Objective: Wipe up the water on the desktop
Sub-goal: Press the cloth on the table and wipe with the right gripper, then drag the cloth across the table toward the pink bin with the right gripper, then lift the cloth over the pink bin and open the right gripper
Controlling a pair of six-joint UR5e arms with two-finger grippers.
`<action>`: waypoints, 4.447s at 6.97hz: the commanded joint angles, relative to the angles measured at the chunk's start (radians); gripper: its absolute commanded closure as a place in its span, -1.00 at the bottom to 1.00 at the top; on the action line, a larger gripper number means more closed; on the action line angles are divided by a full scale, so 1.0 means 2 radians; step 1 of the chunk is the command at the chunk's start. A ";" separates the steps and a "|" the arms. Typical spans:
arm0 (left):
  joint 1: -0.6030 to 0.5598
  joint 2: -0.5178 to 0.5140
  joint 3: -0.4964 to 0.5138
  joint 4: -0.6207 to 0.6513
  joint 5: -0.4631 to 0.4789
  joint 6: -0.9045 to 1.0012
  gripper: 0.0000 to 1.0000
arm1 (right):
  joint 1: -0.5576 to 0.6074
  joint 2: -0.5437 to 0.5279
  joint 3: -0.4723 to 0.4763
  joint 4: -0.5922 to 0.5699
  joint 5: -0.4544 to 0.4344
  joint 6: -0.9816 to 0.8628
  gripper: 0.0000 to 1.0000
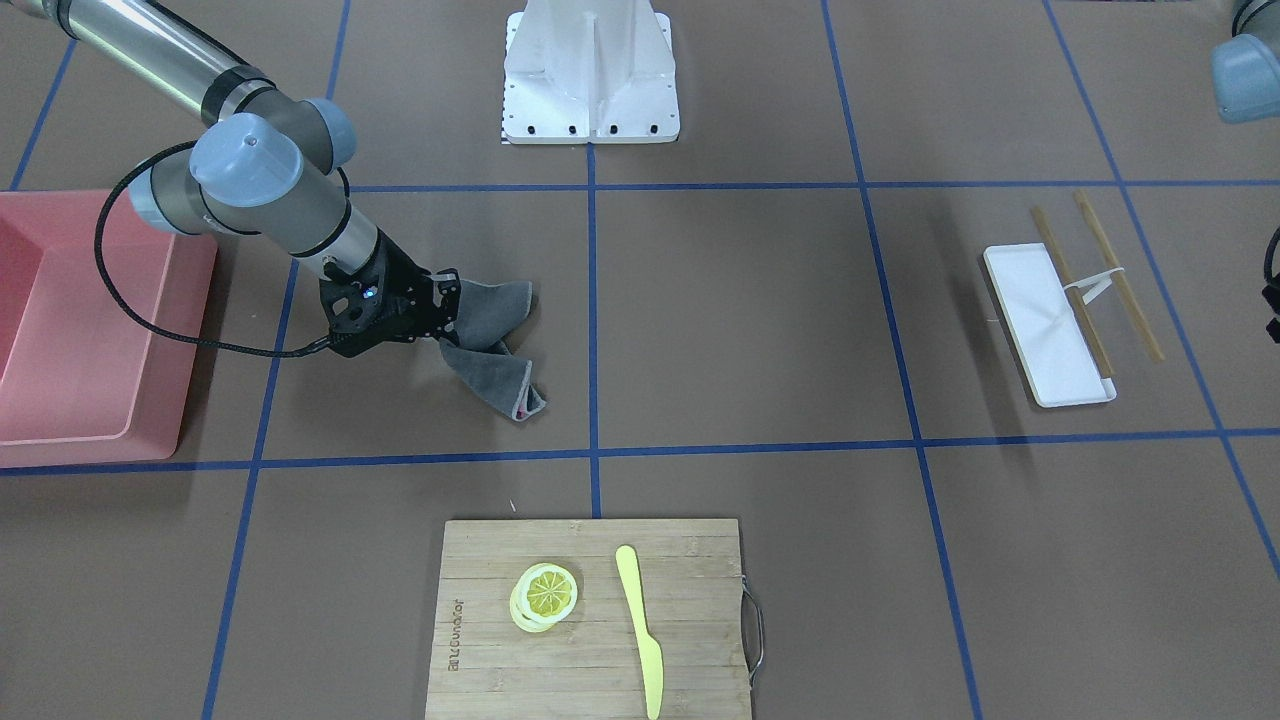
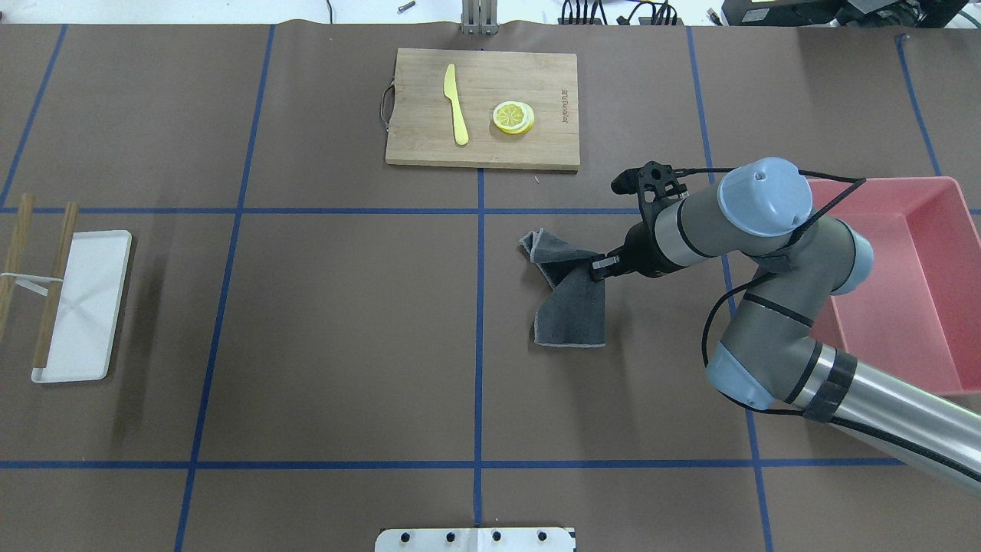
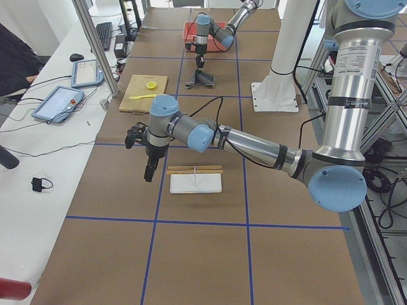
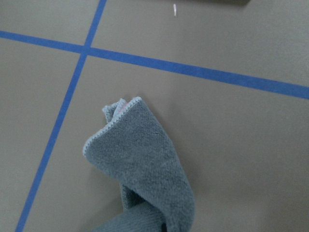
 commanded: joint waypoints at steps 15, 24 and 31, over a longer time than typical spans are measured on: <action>-0.057 0.079 0.063 -0.022 -0.025 0.117 -0.97 | -0.112 0.028 0.130 -0.248 -0.106 -0.023 1.00; -0.058 0.064 0.069 -0.022 -0.025 0.116 -0.97 | -0.026 0.014 0.105 -0.333 -0.107 -0.100 1.00; -0.058 0.064 0.073 -0.022 -0.025 0.116 -0.97 | 0.134 -0.018 0.145 -0.367 -0.027 -0.229 1.00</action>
